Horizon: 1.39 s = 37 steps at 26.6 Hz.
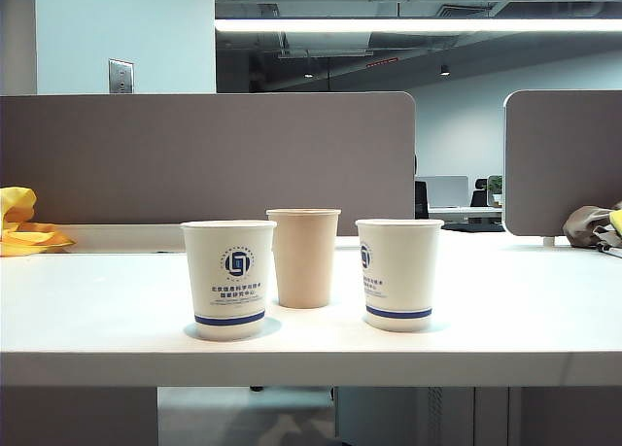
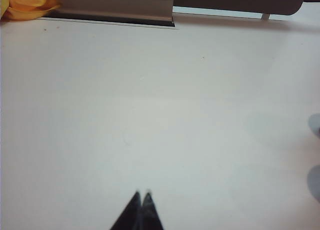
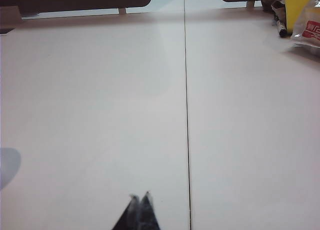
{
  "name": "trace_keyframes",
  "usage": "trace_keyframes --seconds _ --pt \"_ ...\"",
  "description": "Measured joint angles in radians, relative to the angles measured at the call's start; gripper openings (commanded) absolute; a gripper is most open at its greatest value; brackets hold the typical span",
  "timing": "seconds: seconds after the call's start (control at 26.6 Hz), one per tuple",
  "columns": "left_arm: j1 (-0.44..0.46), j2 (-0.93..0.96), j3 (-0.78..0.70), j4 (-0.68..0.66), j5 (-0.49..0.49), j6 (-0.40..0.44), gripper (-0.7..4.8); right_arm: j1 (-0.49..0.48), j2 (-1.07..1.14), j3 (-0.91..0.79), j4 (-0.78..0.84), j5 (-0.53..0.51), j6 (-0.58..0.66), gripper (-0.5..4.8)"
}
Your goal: Pick up all the paper cups on the table one by one and stack them together.
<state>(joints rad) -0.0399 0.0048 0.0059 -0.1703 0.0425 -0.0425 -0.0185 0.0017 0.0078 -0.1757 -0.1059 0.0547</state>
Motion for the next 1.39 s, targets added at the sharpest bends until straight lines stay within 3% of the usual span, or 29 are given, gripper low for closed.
trace_keyframes --seconds 0.38,0.64,0.83,0.98,1.05,1.21,1.39 --pt "0.000 0.000 0.000 0.000 0.003 0.000 -0.05 0.000 0.000 0.000 0.000 0.000 0.000 -0.05" --pt "0.000 0.000 0.000 0.070 0.144 -0.092 -0.05 0.000 0.000 0.000 0.004 -0.003 0.012 -0.05" --pt "0.000 0.000 0.030 0.146 0.259 -0.200 -0.05 0.000 0.000 0.000 0.105 -0.111 0.223 -0.05" --pt "0.000 0.000 0.127 0.204 0.283 -0.370 -0.06 0.001 0.000 0.001 0.262 -0.275 0.590 -0.06" --pt "0.000 0.000 0.199 0.215 0.286 -0.394 -0.06 0.000 0.000 0.013 0.345 -0.315 0.682 -0.06" --pt "0.000 0.030 0.321 0.175 0.289 -0.383 -0.06 0.000 0.003 0.144 0.296 -0.376 0.673 -0.06" --pt "0.000 0.424 0.658 -0.057 0.384 -0.279 -0.06 0.000 0.236 0.463 -0.011 -0.438 0.387 -0.06"
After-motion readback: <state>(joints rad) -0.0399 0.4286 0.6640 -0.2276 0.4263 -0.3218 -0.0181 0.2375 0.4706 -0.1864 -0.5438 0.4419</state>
